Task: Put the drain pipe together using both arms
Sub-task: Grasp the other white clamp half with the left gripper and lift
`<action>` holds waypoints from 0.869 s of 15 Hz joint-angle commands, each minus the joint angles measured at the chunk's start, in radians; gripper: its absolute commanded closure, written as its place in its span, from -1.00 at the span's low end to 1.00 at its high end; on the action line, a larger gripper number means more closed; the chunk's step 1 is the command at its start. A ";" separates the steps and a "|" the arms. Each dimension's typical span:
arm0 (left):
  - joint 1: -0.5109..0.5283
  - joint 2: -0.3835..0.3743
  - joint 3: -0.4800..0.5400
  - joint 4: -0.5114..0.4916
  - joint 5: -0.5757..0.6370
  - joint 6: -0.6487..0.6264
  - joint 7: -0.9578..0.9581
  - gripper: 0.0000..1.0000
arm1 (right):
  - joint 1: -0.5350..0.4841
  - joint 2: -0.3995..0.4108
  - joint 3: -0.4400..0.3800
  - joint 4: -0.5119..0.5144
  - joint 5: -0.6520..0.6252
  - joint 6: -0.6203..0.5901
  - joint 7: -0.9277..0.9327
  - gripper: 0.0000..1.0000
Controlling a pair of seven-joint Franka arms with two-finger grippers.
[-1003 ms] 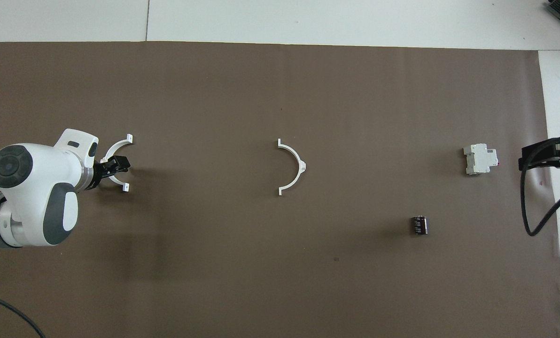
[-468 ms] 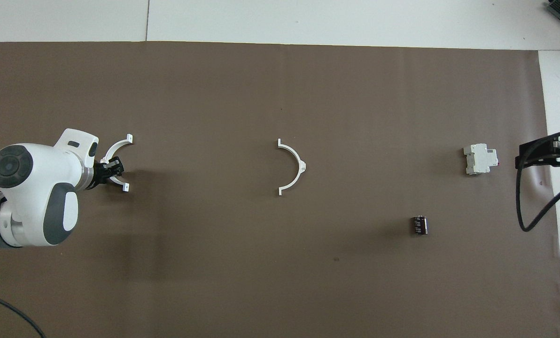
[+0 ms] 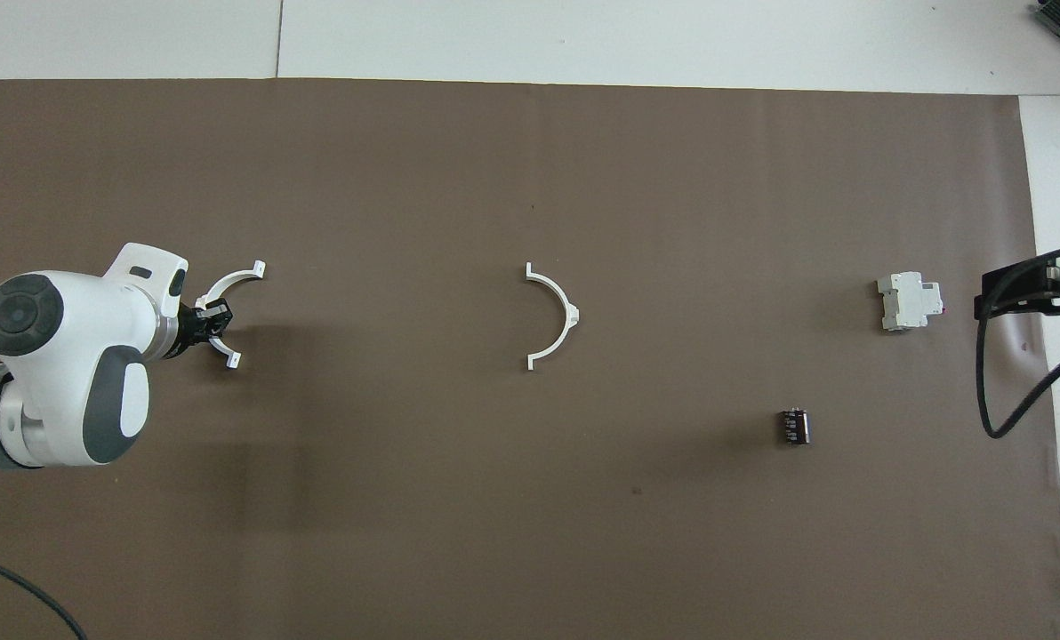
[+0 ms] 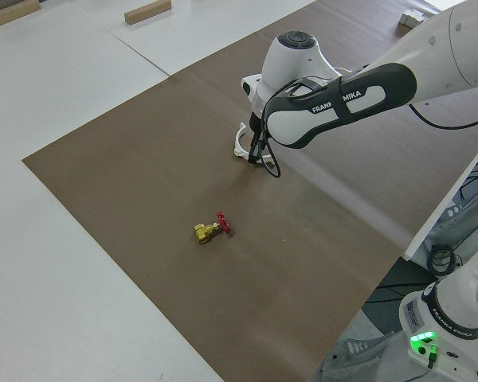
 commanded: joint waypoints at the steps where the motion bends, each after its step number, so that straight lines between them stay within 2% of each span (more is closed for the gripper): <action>1: -0.011 -0.018 0.004 0.031 -0.013 -0.073 0.010 1.00 | -0.003 -0.011 0.004 -0.011 0.019 0.001 0.014 -1.00; 4: -0.016 -0.058 -0.007 0.135 -0.013 -0.268 -0.006 1.00 | -0.003 -0.011 0.004 -0.011 0.019 0.001 0.014 -1.00; 8: -0.100 -0.080 -0.007 0.256 -0.012 -0.450 -0.123 1.00 | -0.003 -0.011 0.004 -0.011 0.021 0.001 0.011 -1.00; 10: -0.164 -0.072 -0.007 0.306 -0.012 -0.489 -0.234 1.00 | -0.003 -0.011 0.004 -0.011 0.021 0.001 0.011 -1.00; 13: -0.301 -0.075 -0.007 0.296 0.001 -0.474 -0.504 1.00 | -0.003 -0.011 0.004 -0.011 0.021 0.001 0.011 -1.00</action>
